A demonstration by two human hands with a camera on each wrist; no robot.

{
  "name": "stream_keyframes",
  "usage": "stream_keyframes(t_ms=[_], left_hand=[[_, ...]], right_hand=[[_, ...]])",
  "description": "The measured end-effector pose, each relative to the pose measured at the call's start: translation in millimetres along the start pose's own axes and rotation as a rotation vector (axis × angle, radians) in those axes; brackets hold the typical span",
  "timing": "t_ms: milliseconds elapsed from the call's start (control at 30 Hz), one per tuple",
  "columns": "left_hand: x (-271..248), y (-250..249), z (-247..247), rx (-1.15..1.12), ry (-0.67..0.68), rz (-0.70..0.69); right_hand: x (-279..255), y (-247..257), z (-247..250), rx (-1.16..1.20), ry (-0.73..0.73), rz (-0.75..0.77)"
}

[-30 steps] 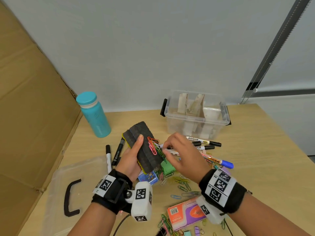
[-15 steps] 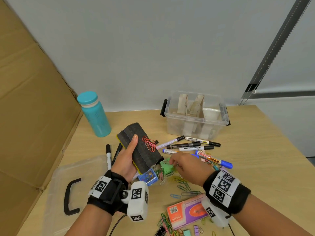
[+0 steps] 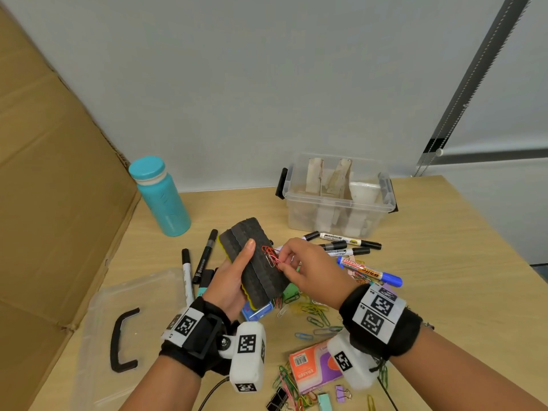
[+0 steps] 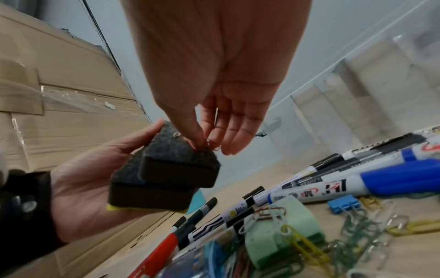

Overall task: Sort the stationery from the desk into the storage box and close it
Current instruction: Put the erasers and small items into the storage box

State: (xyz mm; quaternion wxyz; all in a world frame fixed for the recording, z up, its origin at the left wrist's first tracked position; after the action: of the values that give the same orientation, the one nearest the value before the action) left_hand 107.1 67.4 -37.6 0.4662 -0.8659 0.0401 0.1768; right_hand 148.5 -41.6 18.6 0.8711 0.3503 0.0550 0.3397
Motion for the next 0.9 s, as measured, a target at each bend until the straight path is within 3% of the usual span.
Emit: stream_keyframes(t_ms=[267, 500, 733, 900], left_hand=[[-2.9, -5.2, 12.3, -0.058, -0.074, -0.03], [-7.8, 6.4, -1.6, -0.009, -0.034, 0.026], [-12.4, 3.7, -3.1, 0.043, -0.027, 0.022], [-15.8, -3.3, 7.9, 0.001, -0.068, -0.004]], right_hand=[[-20.9, -31.3, -8.0, -0.284, 0.205, -0.063], [-10.3, 6.4, 12.2, -0.107, -0.059, 0.087], [-2.5, 1.6, 10.0, -0.042, -0.026, 0.028], [-14.2, -17.2, 0.6, -0.217, 0.106, -0.014]])
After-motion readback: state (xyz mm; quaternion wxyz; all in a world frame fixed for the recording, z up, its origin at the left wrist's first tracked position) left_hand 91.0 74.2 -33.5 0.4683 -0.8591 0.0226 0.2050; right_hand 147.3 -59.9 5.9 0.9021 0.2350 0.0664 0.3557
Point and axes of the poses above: each hand's wrist, its own x-axis towards the middle knuckle, its own z-axis out of the back of the hand, y = z × x, the point moved 10 cm from there along x, towards the middle knuckle
